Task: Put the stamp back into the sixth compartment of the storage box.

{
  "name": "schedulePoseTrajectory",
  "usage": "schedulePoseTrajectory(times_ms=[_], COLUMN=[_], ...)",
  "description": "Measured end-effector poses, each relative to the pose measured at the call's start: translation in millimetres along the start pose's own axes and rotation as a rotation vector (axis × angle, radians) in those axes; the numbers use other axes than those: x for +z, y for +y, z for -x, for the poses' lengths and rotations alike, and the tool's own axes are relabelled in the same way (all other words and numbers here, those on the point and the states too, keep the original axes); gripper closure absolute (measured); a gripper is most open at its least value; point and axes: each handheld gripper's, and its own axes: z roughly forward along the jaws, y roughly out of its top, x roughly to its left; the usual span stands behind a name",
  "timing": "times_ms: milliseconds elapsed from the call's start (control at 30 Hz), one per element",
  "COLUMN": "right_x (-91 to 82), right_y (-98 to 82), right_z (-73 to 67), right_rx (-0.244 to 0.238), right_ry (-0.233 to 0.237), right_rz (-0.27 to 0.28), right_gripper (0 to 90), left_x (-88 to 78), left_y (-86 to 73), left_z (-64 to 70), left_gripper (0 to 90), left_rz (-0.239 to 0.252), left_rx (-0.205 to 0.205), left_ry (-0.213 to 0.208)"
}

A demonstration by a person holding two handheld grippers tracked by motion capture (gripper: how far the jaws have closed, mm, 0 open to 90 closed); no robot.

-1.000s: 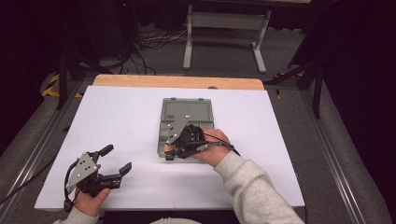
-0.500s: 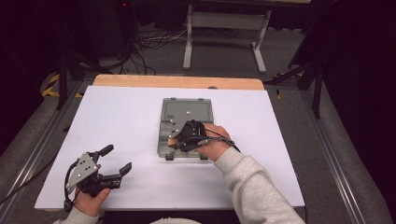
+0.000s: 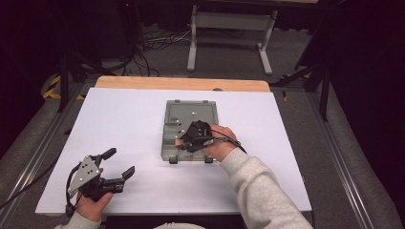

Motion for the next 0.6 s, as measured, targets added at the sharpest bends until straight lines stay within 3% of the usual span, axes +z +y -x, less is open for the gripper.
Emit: schedulePoseTrajectory(times_ms=[600], right_x=[9.8], right_y=[-10.7], right_z=[12.4], right_rx=[0.029], right_ry=[0.010], right_rz=[-0.010], right_gripper=[65.9], left_x=[0.1], left_y=[0.0], left_z=[0.1], left_gripper=[11.9], left_rz=[0.002], left_rx=[-0.003], left_ry=[0.000])
